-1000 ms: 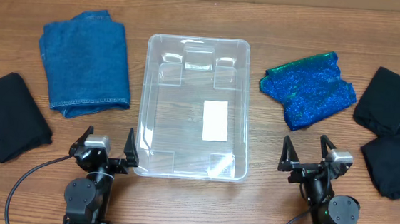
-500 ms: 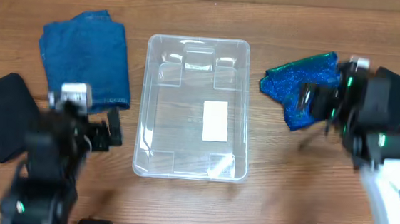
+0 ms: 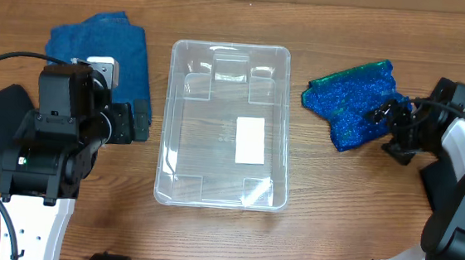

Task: Pack container
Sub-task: 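Grasp the sparkly blue-green cloth with the right gripper and lift it, then lower the sparkly cloth into the clear bin and release, then grasp a black cloth on the right with the right gripper, then place the black cloth into the bin's left half and release, then grasp the second black cloth on the right with the right gripper, then lower the second black cloth into the bin's front and press it flat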

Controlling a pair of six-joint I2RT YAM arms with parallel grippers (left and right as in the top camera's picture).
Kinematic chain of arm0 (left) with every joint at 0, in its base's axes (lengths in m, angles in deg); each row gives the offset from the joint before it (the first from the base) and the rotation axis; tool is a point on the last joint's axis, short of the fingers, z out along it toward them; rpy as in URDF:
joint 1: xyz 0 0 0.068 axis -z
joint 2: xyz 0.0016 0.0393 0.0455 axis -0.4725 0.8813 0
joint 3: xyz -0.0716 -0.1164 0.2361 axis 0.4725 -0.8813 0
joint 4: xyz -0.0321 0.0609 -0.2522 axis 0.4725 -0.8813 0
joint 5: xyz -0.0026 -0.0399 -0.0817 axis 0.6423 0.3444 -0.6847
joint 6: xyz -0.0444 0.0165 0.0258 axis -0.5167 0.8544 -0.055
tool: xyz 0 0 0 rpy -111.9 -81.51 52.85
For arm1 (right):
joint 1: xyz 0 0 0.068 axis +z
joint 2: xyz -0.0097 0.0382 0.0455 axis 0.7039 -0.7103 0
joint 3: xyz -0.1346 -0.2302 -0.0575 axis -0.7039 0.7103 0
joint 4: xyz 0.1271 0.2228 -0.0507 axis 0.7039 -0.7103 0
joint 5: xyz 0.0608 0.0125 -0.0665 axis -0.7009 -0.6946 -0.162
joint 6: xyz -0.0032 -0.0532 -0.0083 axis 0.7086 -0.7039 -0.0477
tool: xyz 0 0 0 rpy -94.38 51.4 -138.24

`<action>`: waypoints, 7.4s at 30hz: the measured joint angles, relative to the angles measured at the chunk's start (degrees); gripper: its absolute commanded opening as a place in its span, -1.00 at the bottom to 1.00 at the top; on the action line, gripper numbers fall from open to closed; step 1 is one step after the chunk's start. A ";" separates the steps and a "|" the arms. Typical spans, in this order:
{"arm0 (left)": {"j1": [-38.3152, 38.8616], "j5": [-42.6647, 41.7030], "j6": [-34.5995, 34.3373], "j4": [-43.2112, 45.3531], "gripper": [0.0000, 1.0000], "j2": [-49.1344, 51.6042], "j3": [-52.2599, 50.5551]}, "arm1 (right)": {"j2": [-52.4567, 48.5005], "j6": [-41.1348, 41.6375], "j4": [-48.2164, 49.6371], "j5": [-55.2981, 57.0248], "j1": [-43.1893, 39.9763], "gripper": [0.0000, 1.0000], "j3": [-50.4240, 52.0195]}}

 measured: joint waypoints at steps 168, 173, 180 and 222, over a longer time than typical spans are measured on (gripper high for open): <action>-19.91 -2.86 -7.58 -8.74 1.00 4.48 2.23 | 19.67 19.43 -28.89 37.79 -13.94 1.00 -22.10; -19.91 -2.86 -7.58 -8.70 1.00 4.48 2.23 | 12.44 16.65 -15.98 33.46 -29.42 1.00 -1.77; -19.91 -2.86 -7.58 -8.68 1.00 4.48 2.23 | 5.05 14.51 -5.27 30.77 -34.25 1.00 5.97; -19.91 -2.86 -7.58 -8.96 1.00 4.48 2.23 | 1.97 -64.96 -41.03 8.33 64.00 -0.89 -28.26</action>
